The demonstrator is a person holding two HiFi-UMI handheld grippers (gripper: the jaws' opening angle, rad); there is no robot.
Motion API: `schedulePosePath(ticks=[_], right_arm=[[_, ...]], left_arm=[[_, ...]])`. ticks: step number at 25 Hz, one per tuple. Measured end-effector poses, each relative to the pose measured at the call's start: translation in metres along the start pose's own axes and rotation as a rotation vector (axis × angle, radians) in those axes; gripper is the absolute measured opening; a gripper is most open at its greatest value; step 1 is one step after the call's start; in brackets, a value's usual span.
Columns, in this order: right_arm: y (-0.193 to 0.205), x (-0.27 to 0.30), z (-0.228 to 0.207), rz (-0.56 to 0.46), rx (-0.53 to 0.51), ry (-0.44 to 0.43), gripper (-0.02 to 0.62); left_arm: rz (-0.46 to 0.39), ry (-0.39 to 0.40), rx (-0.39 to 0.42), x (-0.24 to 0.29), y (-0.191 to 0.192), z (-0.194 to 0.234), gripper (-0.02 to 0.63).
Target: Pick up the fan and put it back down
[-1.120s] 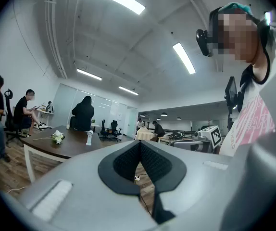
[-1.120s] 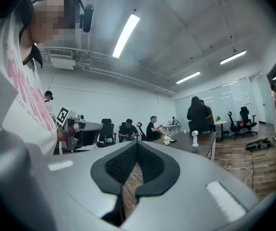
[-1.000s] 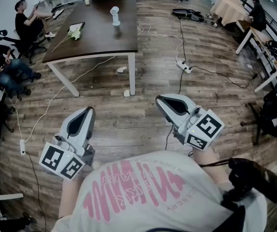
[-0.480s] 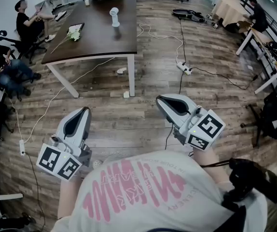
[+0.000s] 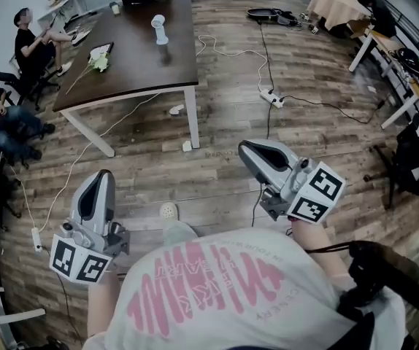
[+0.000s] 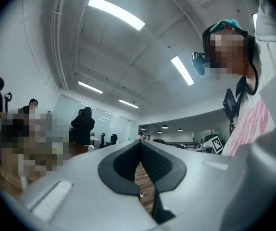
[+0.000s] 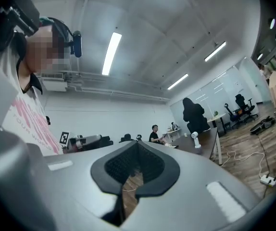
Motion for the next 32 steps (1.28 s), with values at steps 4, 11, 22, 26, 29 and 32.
schedulePosePath(ticks=[4,11,22,26,29,32], right_arm=[[0.003,0.016,-0.009,0.029,-0.025,0.04,0.006],[-0.006,0.064,-0.028,-0.025,0.044,0.038,0.006],[-0.014,0.144,-0.072,-0.01,0.046,0.122,0.006],[-0.018,0.174,-0.086,-0.003,0.037,0.133,0.006],[-0.022,0.199,-0.098,-0.013,0.039,0.146,0.006],[-0.023,0.229,-0.109,-0.019,0.034,0.151,0.006]], left_arm=[[0.02,0.027,-0.033,0.019,0.005,0.022,0.017],[0.023,0.068,-0.048,0.052,0.003,0.082,0.017],[0.043,0.145,-0.064,0.117,-0.003,0.174,0.017],[0.047,0.167,-0.059,0.136,-0.005,0.204,0.017],[0.054,0.18,-0.045,0.148,-0.007,0.229,0.017],[0.067,0.186,-0.037,0.156,-0.006,0.259,0.017]])
Point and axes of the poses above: the fingertips, and each gripper's own axes: x forward along the fingers, z to its left, y out of its underside, the point moved 2 cm from there along -x, backward along the fingers, and after that the axes turned 3 degrees about z, right-handed, at the moved point
